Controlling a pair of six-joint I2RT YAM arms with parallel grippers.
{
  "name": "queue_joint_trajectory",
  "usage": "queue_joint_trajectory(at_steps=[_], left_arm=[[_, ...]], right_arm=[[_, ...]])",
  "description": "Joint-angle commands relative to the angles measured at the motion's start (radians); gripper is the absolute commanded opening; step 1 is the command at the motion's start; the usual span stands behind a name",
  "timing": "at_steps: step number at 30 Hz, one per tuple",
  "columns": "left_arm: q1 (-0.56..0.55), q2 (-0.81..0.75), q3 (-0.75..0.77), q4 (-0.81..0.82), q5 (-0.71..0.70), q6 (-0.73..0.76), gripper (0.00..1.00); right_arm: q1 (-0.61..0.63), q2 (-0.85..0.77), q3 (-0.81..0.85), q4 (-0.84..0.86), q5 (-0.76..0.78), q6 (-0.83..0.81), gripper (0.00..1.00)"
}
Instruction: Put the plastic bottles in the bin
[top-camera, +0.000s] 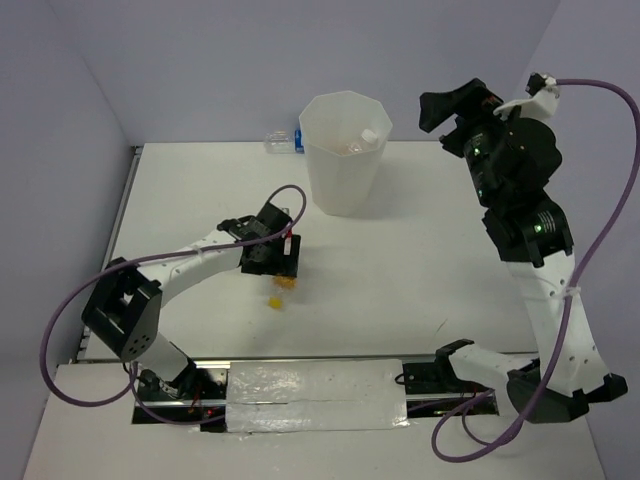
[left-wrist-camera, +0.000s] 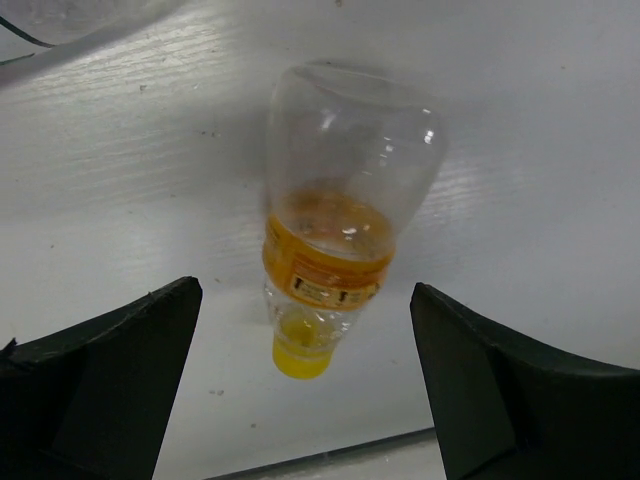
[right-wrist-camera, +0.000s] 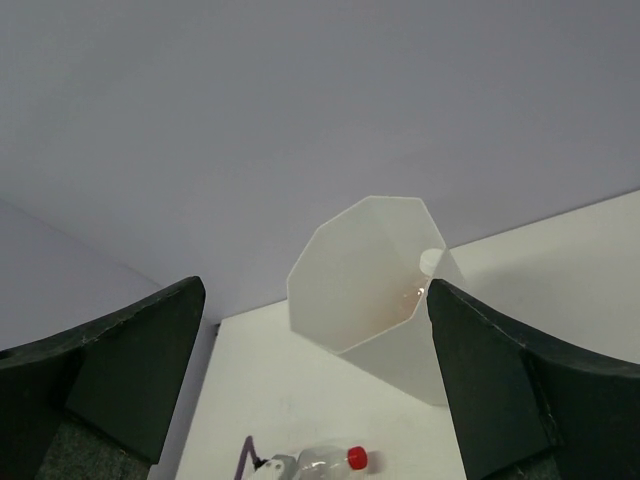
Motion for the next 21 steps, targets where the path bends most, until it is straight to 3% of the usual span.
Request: queue_joint_trajectory(at_steps=[1, 6, 9, 16, 21], left_arm=[[-0.010, 0.060, 0.046, 0.024, -0.115, -0.010, 0.99], [-0.024, 0.132, 0.066, 0.045, -0.183, -0.018, 0.91], [-0.026, 0.172, 0.067, 0.076, -0.175, -0.008, 0.77], [-0.037, 0.172, 0.134, 0.024, -0.155, 0.005, 0.55], [-0.038, 0.019, 0.340, -0.086, -0.115, 0.054, 0.56]], right_arm=[[0.007, -0.036, -0.070, 0.001, -0.042, 0.002, 0.99], [0.010, -0.109, -0.176, 0.006, -0.048, 0.018, 1.00], [0.010, -0.116, -0.170, -0.029, -0.047, 0.018, 1.00], [0.010, -0.140, -0.168, -0.048, -0.011, 0.008, 1.00], [0.008, -0.165, -0.168, -0.065, 0.006, 0.001, 0.99]])
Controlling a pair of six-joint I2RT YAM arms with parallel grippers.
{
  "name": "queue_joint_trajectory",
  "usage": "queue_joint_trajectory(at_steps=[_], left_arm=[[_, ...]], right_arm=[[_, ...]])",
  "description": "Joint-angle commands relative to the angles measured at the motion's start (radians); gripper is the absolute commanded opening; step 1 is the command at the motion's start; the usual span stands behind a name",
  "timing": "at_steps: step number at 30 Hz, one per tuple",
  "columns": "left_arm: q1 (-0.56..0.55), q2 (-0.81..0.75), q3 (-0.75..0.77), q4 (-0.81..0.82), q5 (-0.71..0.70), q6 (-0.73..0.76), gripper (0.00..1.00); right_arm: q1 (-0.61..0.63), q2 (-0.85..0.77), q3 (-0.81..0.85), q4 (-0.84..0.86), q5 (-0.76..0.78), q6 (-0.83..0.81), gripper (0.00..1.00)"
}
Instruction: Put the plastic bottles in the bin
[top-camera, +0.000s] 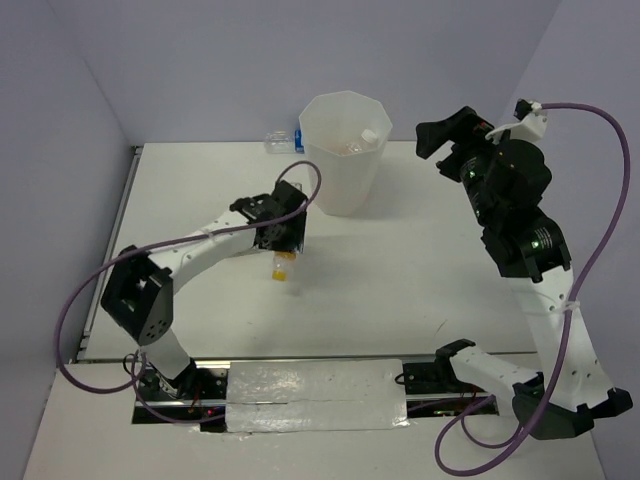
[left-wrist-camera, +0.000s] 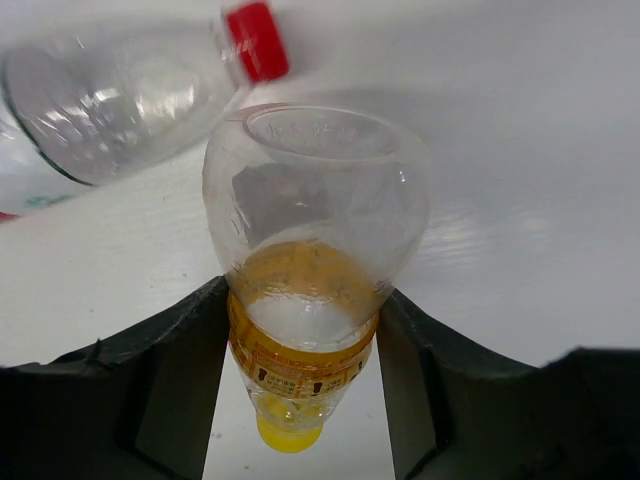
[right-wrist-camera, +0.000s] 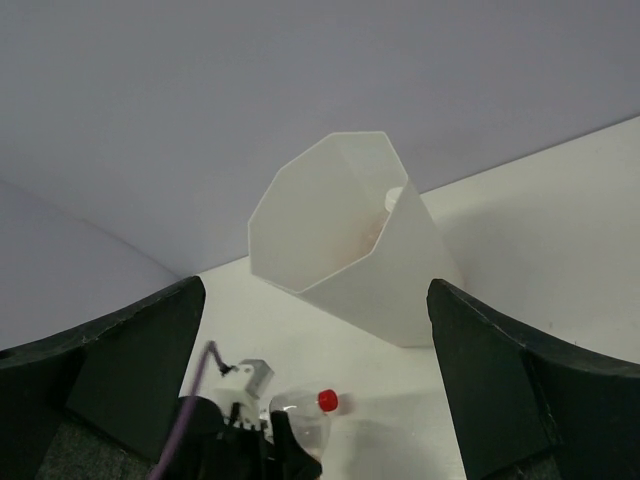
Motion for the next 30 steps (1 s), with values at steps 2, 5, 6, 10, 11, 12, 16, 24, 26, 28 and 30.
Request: queue_joint_trajectory(at_steps=[2, 5, 6, 10, 11, 12, 16, 24, 26, 28, 30], left_arm=[[-0.006, -0.185, 0.256, -0.077, 0.019, 0.081, 0.57], [-0.006, -0.178, 0.460, -0.094, 0.019, 0.145, 0.59], [-0.005, -0.164, 0.517, -0.094, 0.012, 0.175, 0.60], [-0.002, -0.075, 0.801, -0.036, -0.027, 0.246, 0.61], [-0.002, -0.040, 0.833, 0.008, -0.032, 0.268, 0.62], [-0.003, -0.020, 0.890, 0.036, -0.037, 0.277, 0.62], [0.000, 0.039, 0.938, 0.209, -0.026, 0.308, 0.67], [0.018, 0.224, 1.046, 0.461, -0.017, 0.354, 0.74], [0.030, 0.285, 1.083, 0.475, -0.008, 0.340, 0.74], [0.050, 0.333, 1.094, 0.504, -0.006, 0.325, 0.75], [0.075, 0.361, 1.109, 0.501, 0.028, 0.282, 0.84]], right_arm=[[0.008, -0.056, 0.001, -0.012, 0.042, -0.010, 1.00], [0.008, -0.102, -0.020, -0.015, 0.062, -0.008, 1.00], [0.008, -0.113, -0.028, -0.017, 0.065, -0.007, 1.00], [0.009, -0.193, -0.075, -0.047, 0.077, 0.001, 1.00], [0.008, -0.207, -0.083, -0.053, 0.076, 0.005, 1.00], [0.009, -0.219, -0.091, -0.064, 0.076, 0.007, 1.00], [0.008, -0.274, -0.129, -0.124, 0.068, 0.021, 1.00], [0.008, -0.430, -0.229, -0.254, 0.089, 0.094, 1.00], [0.009, -0.449, -0.241, -0.268, 0.106, 0.096, 1.00], [0.008, -0.460, -0.236, -0.282, 0.123, 0.098, 1.00], [0.008, -0.454, -0.227, -0.287, 0.128, 0.096, 1.00]])
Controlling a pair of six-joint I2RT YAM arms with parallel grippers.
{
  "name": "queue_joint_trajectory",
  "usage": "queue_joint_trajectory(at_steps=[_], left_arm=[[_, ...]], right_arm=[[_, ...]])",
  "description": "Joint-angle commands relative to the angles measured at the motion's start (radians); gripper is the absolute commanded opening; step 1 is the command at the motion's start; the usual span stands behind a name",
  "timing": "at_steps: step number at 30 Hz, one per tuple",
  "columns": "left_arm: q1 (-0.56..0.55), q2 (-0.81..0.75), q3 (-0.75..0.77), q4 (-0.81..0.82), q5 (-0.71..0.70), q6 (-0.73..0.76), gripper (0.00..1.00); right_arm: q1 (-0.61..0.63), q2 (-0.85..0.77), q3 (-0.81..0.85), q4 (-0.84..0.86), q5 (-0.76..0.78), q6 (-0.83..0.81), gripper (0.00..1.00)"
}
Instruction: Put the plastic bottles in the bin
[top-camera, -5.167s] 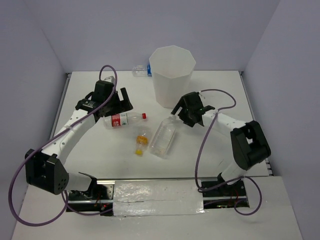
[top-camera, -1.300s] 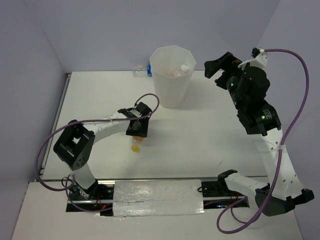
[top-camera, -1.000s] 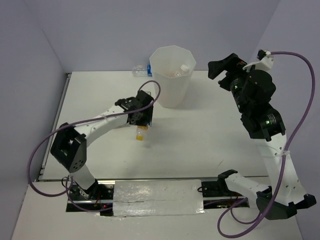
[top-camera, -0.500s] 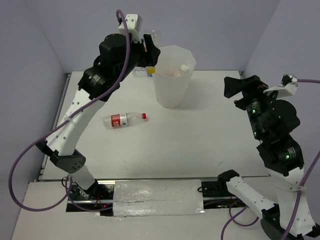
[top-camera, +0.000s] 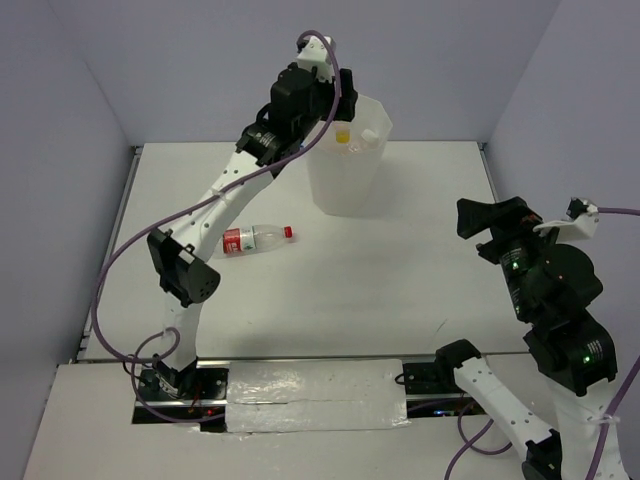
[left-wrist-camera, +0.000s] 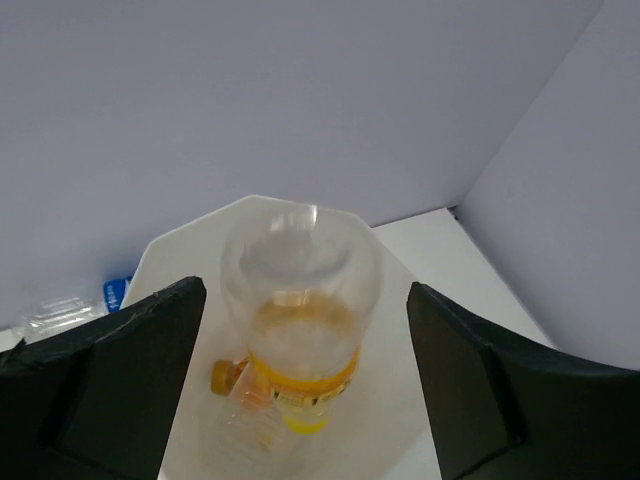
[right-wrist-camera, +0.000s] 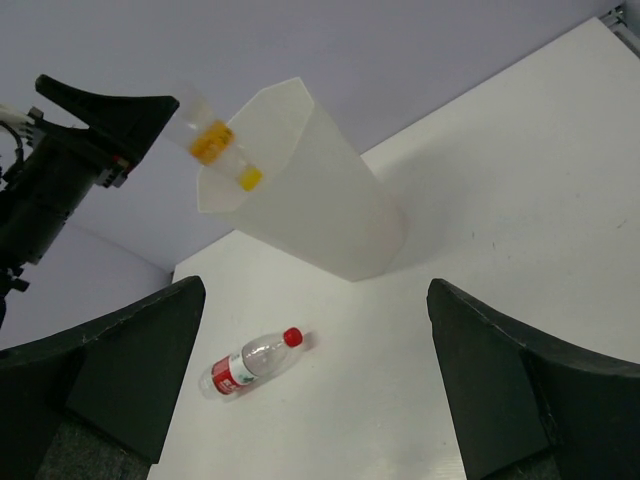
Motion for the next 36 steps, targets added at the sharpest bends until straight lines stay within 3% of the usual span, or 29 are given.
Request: queue_joint_trajectory(at_steps=[1, 5, 9, 13, 18, 21, 24, 26, 30, 33, 36], left_arm=[[0.046, 0.041, 0.069, 0.092, 0.042, -0.051, 0.99], [0.069, 0.041, 0.069, 0.051, 0.078, -0.103, 1.00], [0.067, -0.067, -0.010, 0.017, 0.084, -0.131, 0.99], [0.069, -0.311, -0.203, -0.079, -0.081, -0.241, 0.99], [0.095, -0.491, -0.484, -0.354, -0.313, -0.528, 0.98], [0.173, -0.563, -0.636, -0.581, -0.337, -0.785, 0.99], [0.225, -0.655, -0.837, -0.623, -0.291, -0.989, 1.00], [0.245, -0.666, -0.922, -0.638, -0.268, -1.094, 0.99], [0.299, -0.597, -0.931, -0.745, -0.249, -1.285, 1.00], [0.337, -0.504, -0.914, -0.820, -0.191, -1.315, 1.00], [0.374, -0.450, -0.949, -0.764, -0.116, -1.309, 1.00]], right_arm=[[0.008, 0.005, 0.017, -0.023, 0.034, 0.009, 1.00], [0.008, 0.016, 0.012, -0.011, 0.028, 0.009, 1.00], [0.008, 0.022, -0.009, 0.018, 0.014, 0.006, 1.00], [0.006, 0.040, -0.032, 0.052, -0.003, 0.004, 1.00], [0.009, 0.073, -0.071, 0.109, -0.064, 0.012, 1.00], [0.008, 0.089, -0.075, 0.115, -0.087, 0.012, 1.00], [0.009, 0.087, -0.089, 0.124, -0.090, 0.016, 1.00], [0.009, 0.086, -0.094, 0.129, -0.092, 0.021, 1.00], [0.009, 0.079, -0.100, 0.117, -0.102, 0.032, 1.00], [0.008, 0.067, -0.123, 0.109, -0.107, 0.050, 0.99], [0.009, 0.048, -0.149, 0.110, -0.115, 0.064, 0.99]])
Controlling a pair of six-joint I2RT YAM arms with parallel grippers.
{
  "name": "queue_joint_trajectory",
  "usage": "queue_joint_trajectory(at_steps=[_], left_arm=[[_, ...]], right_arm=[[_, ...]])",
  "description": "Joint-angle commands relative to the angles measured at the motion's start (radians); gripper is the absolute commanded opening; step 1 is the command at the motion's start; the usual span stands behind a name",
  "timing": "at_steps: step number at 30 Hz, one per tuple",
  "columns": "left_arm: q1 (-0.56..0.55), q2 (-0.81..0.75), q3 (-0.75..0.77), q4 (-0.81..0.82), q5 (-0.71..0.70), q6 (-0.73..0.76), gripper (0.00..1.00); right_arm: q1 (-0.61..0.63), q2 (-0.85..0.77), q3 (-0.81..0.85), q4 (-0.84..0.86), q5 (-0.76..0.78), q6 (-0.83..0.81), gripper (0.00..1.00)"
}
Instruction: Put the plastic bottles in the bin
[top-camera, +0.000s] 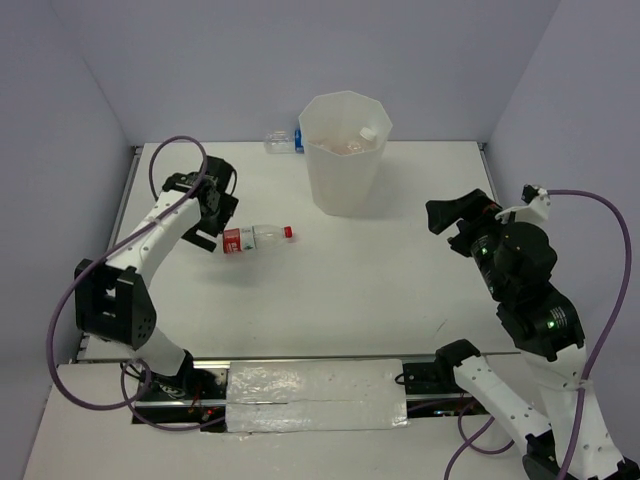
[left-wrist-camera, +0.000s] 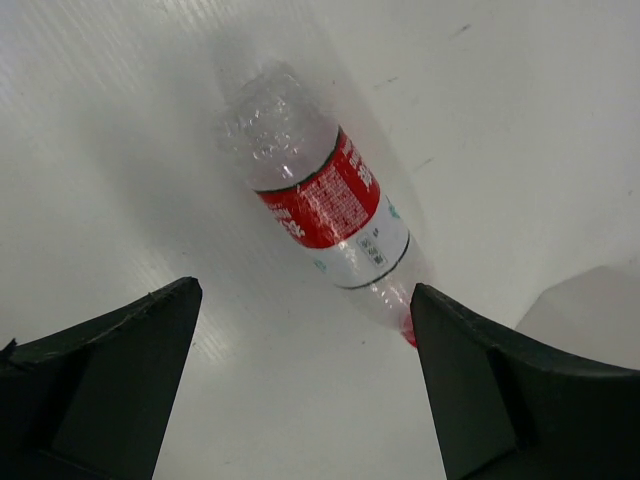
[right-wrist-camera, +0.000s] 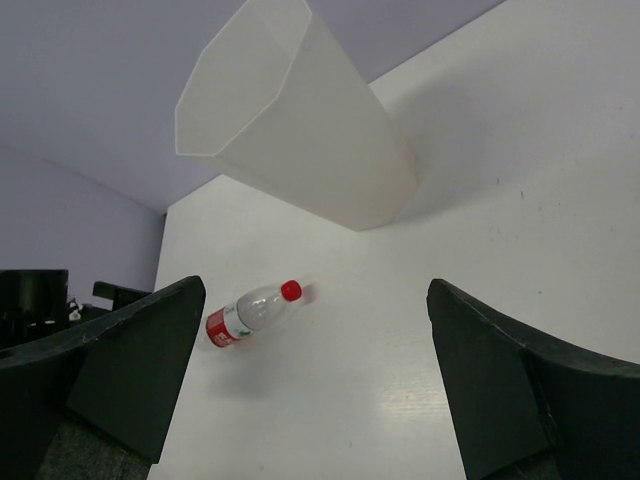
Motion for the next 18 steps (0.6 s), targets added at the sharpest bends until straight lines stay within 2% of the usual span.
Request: queue_joint_trajectory(at_steps=[1, 9, 14, 18], left_arm=[[0.032, 0.046, -0.032, 0.007, 0.081, -0.085, 0.99], [0.050, 0.088, -0.127, 0.222, 0.185, -0.091, 1.00], [0.064, 0.097, -0.195, 0.292, 0.176, -0.103, 1.00], [0.075, 0.097, -0.302, 0.449, 0.179, -0.097, 0.99]], right_arm=[[0.005, -0.021, -0.022, 0.032, -0.015, 0.023, 1.00], [0.005, -0.009, -0.025, 0.017, -0.035, 0.025, 1.00], [0.007, -0.006, -0.074, 0.043, -0.078, 0.051, 1.00], [0.005, -0.010, -0.089, 0.057, -0.090, 0.059, 0.99]])
